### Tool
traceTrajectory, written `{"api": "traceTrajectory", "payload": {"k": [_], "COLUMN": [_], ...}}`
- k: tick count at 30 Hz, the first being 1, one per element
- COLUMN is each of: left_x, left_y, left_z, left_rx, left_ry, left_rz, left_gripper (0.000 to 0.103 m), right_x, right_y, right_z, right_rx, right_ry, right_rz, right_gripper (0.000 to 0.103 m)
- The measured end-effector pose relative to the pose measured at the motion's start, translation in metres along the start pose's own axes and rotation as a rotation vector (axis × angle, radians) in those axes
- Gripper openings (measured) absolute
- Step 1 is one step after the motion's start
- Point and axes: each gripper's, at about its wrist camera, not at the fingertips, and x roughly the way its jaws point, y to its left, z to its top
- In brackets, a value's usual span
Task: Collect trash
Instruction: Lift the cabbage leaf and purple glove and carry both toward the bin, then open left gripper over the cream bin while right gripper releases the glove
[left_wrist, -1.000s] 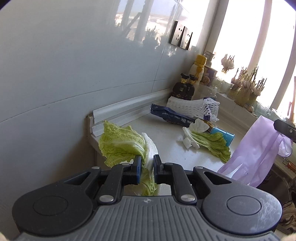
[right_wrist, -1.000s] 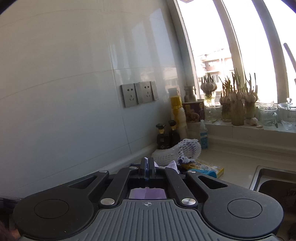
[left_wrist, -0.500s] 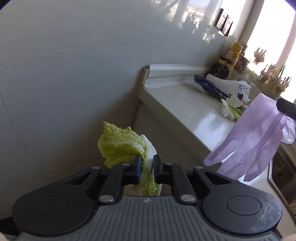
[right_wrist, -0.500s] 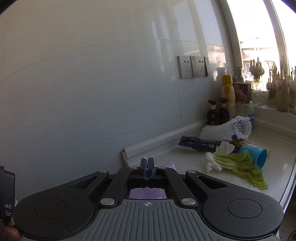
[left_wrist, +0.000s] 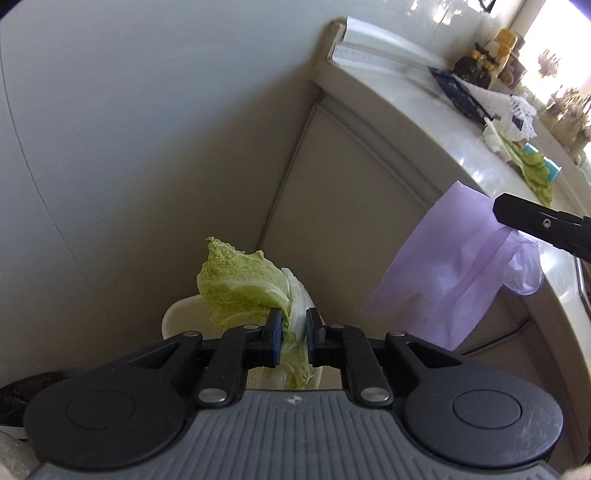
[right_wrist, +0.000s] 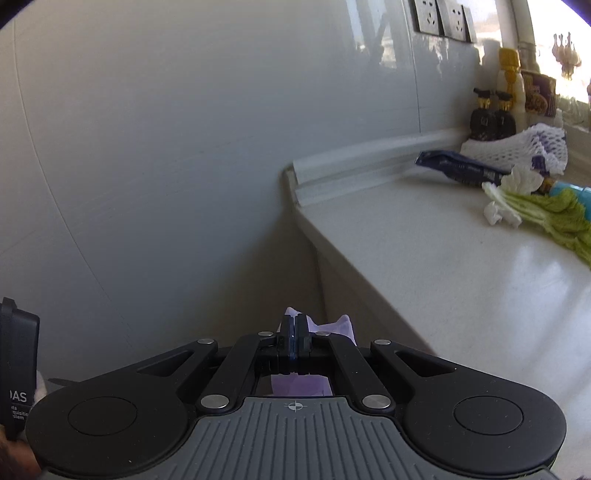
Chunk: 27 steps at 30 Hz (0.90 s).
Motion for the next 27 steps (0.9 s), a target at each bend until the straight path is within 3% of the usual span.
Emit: {"api": "traceTrajectory", "payload": {"k": [17,25,27], "left_x": [0.089,0.105,0.111], "left_y": [0.025,0.026,0.025], "left_z": [-0.033,-0.036,-0.035], "left_rx": [0.069,0.085,0.09], "left_ry": [0.217,0.261,0.28], "left_rz": [0.1,0.114,0.121], "left_gripper": [0.012,0.013,0.015], "right_x": [0.119,0.141,0.144], "right_y": [-0.007,-0.01,-0.011], "right_z": [-0.094,-0.107,-0.109], "right_rx": [0.069,0.055,0.055], "right_ry": [0.338,0.407,0.42], "right_rz": [-0.016,-0.035,-0.037], "right_gripper": [0.0,0.0,0.005]}}
